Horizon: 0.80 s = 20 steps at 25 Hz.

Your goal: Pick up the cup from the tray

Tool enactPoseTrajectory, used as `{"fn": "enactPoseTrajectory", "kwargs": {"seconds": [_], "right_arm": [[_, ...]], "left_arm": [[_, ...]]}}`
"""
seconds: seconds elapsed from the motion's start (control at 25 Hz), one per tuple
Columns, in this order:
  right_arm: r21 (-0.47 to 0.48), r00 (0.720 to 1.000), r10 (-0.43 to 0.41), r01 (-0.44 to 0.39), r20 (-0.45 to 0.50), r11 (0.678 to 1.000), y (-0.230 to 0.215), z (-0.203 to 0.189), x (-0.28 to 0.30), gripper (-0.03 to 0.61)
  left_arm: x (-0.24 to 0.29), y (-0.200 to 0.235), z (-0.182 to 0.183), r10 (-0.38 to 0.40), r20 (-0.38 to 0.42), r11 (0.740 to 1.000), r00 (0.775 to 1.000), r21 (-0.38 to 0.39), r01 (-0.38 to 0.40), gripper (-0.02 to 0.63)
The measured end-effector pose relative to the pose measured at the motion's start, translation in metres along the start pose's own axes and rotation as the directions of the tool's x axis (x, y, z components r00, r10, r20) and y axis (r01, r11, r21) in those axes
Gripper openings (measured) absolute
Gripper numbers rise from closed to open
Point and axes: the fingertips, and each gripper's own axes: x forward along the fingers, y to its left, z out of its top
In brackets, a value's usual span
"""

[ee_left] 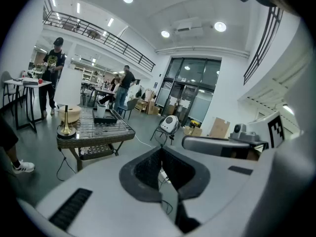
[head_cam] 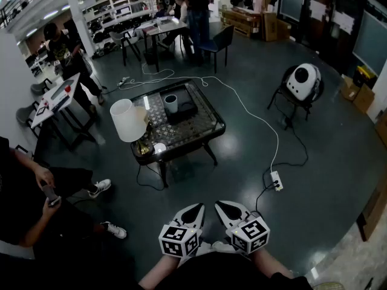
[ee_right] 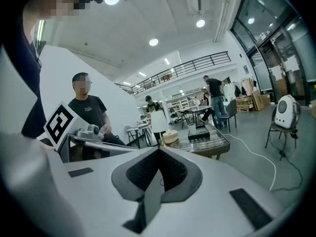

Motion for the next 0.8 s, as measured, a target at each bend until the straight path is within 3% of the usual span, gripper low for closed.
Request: {"fn": "enactPoseTrajectory", "kwargs": {"seconds": [0.48, 0.8], "right_arm": [[-0.043, 0.999, 0.013, -0.015, -0.037, 0.999, 0.009, -0.011, 0.002, 0.011], [-0.042, 1.0, -0.002, 0.002, -0.005, 0.999, -0.002, -0.004, -0.003, 0.011]], "left_arm": [[0.008, -0.009, -0.009, -0.064, -0.022, 0.998, 0.998, -0.007, 0.064, 0.012], [0.016, -0.011, -0.007, -0.056, -0.023, 0.998, 0.998, 0.004, 0.057, 0.012]]}}
